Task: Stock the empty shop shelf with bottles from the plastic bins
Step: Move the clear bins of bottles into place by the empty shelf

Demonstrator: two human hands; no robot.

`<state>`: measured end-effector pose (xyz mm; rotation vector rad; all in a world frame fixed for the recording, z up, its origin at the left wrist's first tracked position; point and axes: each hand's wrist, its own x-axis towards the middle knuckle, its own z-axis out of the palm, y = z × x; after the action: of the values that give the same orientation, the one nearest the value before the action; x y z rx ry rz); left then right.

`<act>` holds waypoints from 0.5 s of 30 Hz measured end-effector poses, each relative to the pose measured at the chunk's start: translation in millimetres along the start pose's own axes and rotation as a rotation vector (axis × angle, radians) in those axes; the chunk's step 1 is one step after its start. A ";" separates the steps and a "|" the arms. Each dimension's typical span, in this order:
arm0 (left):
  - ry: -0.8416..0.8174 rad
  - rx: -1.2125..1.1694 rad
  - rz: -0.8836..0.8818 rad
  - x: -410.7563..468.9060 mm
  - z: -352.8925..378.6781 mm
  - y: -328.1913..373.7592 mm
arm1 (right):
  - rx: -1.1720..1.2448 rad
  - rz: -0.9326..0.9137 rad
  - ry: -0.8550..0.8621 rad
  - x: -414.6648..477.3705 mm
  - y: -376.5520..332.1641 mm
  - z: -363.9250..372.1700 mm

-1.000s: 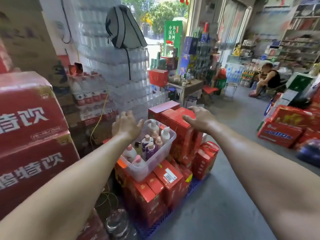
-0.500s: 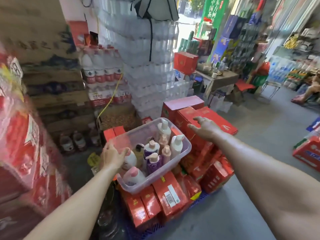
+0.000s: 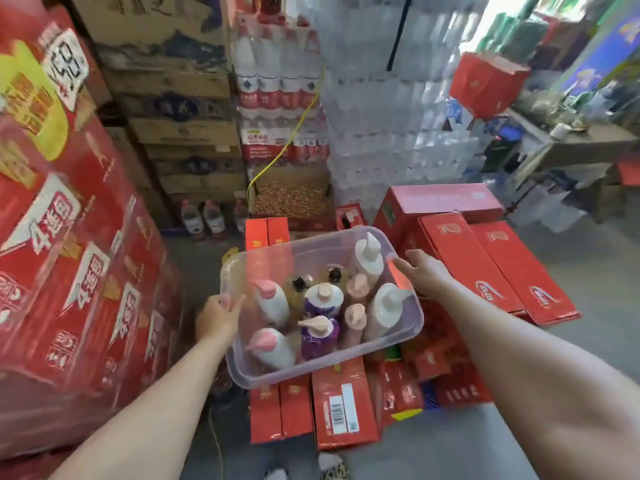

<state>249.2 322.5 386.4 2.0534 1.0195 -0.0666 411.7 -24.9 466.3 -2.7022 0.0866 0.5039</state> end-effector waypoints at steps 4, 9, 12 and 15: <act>0.059 -0.034 -0.064 3.9 14.9 -3.1 | 0.069 -0.005 -0.050 30.0 15.5 11.7; 0.147 -0.122 -0.165 4.6 30.8 -11.0 | 0.151 -0.039 -0.092 54.6 33.5 23.5; 0.178 -0.141 -0.201 2.8 37.0 -11.8 | 0.176 -0.059 -0.084 64.7 39.6 26.8; 0.217 -0.145 -0.220 -3.4 39.1 -13.9 | 0.183 -0.097 -0.084 70.1 42.6 28.4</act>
<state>248.8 297.9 352.8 1.8388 1.3421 0.1154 462.2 -52.5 401.2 -2.4897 -0.0200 0.5515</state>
